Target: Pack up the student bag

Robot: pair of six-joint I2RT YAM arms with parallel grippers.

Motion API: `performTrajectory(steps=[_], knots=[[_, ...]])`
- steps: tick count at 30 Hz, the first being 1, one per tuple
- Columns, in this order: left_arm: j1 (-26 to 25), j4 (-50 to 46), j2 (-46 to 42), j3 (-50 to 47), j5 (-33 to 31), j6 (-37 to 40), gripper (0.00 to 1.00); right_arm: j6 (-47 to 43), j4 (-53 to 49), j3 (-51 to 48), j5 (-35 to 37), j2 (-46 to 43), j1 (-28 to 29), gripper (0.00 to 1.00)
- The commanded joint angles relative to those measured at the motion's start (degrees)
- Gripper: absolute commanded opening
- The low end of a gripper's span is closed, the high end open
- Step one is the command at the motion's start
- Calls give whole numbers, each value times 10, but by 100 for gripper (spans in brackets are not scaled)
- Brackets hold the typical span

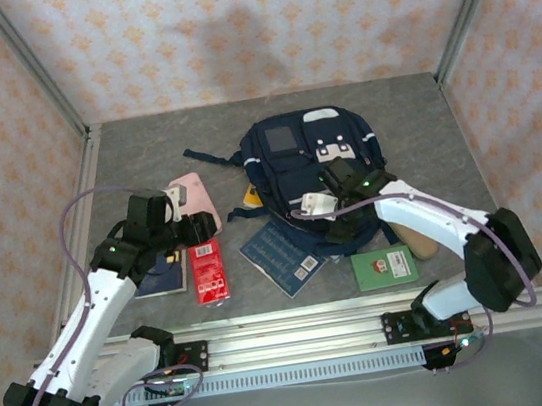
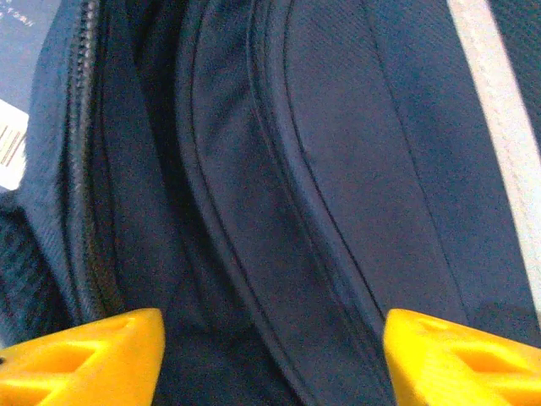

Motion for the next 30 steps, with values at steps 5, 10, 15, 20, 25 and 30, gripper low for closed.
performTrajectory(steps=[5,10,15,20,25,30], knots=[[-6,0,7,-5,-3,2,53,67,80,50,-50,81,35,0],[-6,-1,10,-4,-7,2,53,161,158,82,-82,91,47,0],[-6,-1,13,-3,-10,1,53,337,265,125,-98,102,48,0],[-6,-9,14,-1,-6,2,53,204,164,183,-87,98,49,35],[-6,0,5,-5,2,-1,54,-13,-13,203,48,87,24,62],[-6,-1,0,-3,2,6,54,-88,-84,172,127,90,-3,85]])
